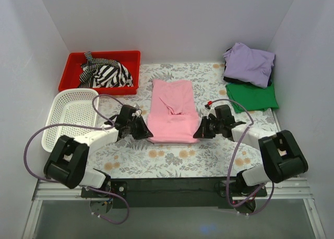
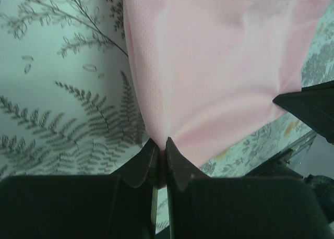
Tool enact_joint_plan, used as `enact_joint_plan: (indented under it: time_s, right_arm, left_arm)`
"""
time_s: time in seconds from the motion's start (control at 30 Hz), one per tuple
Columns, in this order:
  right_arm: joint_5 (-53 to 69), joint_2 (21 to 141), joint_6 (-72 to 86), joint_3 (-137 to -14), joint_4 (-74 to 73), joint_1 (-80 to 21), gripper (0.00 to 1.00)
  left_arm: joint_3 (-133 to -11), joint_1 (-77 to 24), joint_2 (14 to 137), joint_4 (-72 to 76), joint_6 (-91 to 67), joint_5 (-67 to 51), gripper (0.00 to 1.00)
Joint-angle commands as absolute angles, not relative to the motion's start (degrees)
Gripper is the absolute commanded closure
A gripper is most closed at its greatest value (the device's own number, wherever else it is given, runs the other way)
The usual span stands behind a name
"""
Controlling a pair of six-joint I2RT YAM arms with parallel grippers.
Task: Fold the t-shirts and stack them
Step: Fold the tshirt
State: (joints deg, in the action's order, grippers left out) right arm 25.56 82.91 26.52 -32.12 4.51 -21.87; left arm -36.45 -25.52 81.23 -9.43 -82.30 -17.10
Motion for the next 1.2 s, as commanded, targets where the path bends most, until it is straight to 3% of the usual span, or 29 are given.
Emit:
enact_joint_plan:
  time_s: [0.0,0.37,0.53,0.9,1.17]
  right_arm:
    - [25.0,76.2,24.4,-30.4,-4.2,-23.2,0.99]
    - [22.2,53.4,31.9,-26.2,-16.7,-31.5,0.99]
    - [20.1,49.7,33.1,-28.5,-20.0,-32.4,0.99]
    - [11.9,62.0,24.8,-48.2,-21.4,-31.6,0.96]
    - [14.6,76.7,18.9,-59.1,-20.7,-25.6,0.95]
  left_arm:
    - [-34.7,-26.5,73.1,-17.0,-82.4,-18.5,1.00]
    - [-30.9,-34.0,57.9,-28.6,-88.9,-18.0,1.00]
    - [-35.3,-34.9,56.4,-31.5,-90.0,-16.9,1.00]
    - [-55.5,-34.6,72.1,-35.1,-84.6,-6.6,1.00]
    - [-65.7,-30.9,85.2,-33.7,-81.6,-4.7,1.00]
